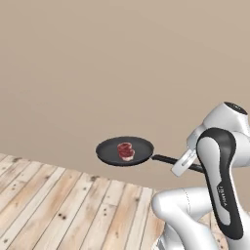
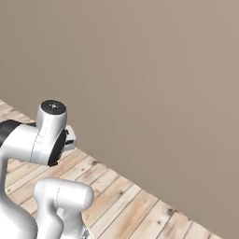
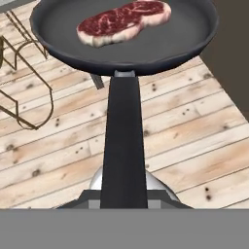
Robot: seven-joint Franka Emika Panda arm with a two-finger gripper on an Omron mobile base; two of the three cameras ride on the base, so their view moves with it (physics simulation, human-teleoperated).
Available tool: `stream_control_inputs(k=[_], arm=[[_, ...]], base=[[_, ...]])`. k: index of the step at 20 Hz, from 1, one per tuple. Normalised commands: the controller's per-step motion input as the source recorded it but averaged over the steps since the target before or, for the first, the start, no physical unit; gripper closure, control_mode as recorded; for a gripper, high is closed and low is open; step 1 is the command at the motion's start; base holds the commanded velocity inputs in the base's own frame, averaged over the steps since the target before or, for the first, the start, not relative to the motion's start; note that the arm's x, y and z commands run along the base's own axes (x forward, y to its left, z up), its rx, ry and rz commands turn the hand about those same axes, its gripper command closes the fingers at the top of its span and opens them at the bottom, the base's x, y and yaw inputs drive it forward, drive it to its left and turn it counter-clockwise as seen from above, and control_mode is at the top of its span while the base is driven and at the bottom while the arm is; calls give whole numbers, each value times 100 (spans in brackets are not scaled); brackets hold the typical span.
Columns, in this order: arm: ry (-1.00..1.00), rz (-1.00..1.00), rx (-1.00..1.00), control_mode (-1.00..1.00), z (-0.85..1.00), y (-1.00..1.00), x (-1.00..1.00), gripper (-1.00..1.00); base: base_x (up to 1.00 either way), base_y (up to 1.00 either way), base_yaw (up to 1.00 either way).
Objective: Pick up the pan with the steak in it and place it on the dining table. Then place the steak on the plate.
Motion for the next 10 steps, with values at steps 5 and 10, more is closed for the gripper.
stream_control_inputs(k=[5,10], arm=[[0,0,0,100,0,0,0,100],[0,0,0,100,0,0,0,100]], base=[[-3,0,46],[-3,0,46]])
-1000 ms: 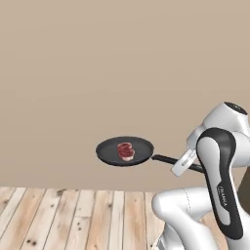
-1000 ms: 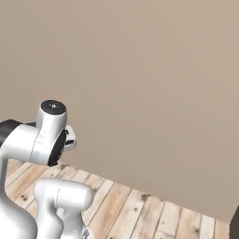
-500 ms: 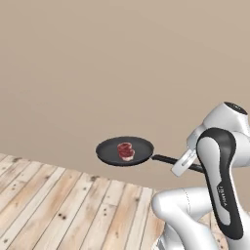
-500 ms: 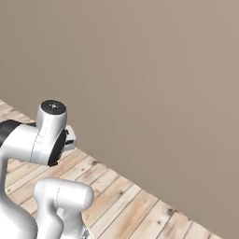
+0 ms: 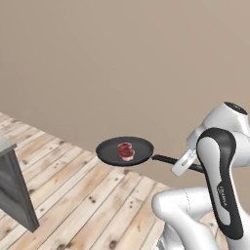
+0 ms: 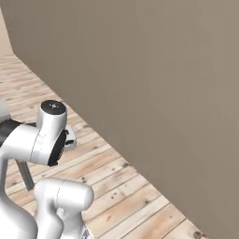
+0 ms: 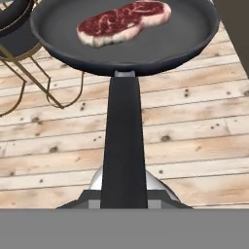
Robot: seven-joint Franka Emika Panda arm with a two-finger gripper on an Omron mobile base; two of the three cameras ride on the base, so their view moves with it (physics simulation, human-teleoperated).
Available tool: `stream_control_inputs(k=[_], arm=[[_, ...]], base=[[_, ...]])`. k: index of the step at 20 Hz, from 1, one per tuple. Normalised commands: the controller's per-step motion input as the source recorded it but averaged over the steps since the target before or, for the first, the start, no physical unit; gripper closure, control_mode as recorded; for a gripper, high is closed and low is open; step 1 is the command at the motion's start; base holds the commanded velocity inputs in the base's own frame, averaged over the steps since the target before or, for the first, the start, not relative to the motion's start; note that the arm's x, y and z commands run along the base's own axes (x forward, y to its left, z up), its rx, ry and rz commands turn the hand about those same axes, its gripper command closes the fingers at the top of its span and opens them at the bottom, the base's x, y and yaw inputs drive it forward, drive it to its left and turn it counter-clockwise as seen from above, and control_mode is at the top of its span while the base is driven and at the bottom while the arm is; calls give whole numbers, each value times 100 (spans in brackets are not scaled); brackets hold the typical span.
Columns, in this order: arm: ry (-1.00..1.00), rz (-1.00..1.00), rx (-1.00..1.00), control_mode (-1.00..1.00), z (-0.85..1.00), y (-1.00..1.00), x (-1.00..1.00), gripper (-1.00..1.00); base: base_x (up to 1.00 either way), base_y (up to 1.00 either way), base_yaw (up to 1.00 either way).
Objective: Pick up the pan with the steak in it and place it on the dining table. Then place the steak on the plate.
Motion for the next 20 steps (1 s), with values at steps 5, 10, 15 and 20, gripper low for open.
stream_control_inputs(k=[5,10,15,20], arm=[[0,0,0,100,0,0,0,100],[0,0,0,100,0,0,0,100],[0,0,0,100,0,0,0,100],[0,0,0,100,0,0,0,100]], base=[[-3,0,46],[-3,0,46],[-3,0,47],[-1,0,46]])
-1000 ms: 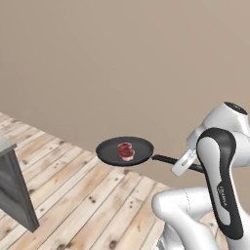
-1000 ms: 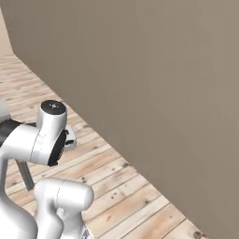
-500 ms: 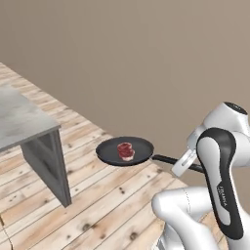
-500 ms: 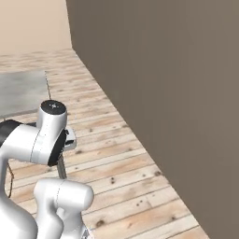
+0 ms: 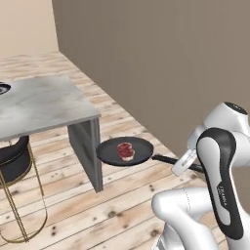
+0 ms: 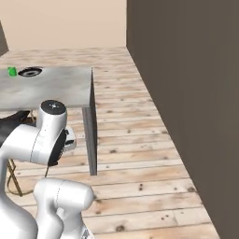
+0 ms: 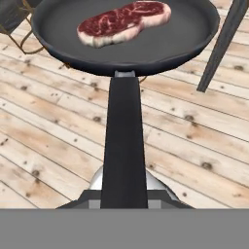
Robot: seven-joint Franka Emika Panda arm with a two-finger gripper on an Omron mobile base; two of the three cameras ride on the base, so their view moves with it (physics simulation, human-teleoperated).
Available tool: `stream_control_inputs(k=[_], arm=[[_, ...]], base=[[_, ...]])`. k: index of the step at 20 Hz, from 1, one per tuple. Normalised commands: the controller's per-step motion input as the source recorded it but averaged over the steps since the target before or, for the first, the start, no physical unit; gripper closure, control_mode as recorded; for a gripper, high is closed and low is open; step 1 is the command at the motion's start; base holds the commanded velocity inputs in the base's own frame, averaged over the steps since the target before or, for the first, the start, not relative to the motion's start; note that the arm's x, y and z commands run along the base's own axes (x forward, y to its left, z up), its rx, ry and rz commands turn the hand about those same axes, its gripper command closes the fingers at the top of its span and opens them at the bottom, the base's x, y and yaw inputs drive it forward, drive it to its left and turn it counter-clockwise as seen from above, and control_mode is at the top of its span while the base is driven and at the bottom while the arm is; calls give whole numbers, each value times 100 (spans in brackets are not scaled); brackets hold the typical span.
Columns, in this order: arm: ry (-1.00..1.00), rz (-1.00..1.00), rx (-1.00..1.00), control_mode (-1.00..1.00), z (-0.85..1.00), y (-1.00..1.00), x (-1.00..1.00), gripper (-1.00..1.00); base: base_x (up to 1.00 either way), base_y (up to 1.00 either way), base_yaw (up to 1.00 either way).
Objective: Pick up the pan with the steak in it and place it on the dining table. Then place the steak on the plate.
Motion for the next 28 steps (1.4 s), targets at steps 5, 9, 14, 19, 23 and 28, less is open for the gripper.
stream_control_inputs(k=[5,9,14,19,23,28], arm=[[0,0,0,100,0,0,0,100],[0,0,0,100,0,0,0,100],[0,0,0,100,0,0,0,100],[0,0,0,100,0,0,0,100],[0,0,0,100,0,0,0,100],[0,0,0,100,0,0,0,100]], base=[[3,-13,7],[30,-89,0],[34,-100,0],[36,-100,0],[43,-99,0],[74,-36,0]])
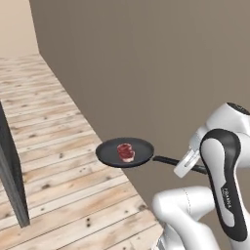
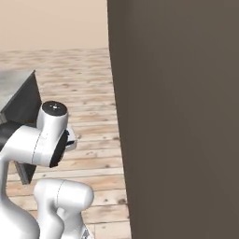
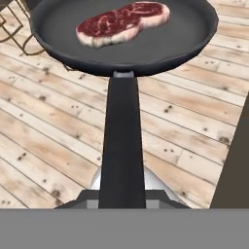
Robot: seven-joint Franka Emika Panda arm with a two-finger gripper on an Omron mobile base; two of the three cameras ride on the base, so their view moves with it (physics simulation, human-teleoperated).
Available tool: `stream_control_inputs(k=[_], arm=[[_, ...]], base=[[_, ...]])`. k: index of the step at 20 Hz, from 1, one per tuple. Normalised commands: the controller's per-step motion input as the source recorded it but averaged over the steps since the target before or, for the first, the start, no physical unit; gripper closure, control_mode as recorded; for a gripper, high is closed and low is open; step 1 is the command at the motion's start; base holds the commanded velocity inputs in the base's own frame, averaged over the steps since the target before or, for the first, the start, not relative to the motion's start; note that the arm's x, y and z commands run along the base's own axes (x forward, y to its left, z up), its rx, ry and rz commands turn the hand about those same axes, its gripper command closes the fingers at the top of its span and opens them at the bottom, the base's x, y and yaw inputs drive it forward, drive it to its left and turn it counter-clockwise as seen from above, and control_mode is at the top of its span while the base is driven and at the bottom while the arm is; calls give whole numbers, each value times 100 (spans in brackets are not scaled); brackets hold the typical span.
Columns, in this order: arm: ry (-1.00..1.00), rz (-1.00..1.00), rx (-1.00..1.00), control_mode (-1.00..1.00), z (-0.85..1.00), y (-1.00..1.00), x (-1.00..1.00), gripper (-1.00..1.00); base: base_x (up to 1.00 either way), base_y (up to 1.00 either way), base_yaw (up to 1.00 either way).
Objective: Pick up the pan with the steak in it and place it on the dining table. Then place the steak on the plate.
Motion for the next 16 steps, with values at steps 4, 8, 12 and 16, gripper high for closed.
stream_control_inputs(k=[4,8,12,16], arm=[[0,0,0,100,0,0,0,100],[0,0,0,100,0,0,0,100],[0,0,0,100,0,0,0,100],[0,0,0,100,0,0,0,100]], base=[[99,11,0],[100,37,0],[100,46,0],[100,46,0]])
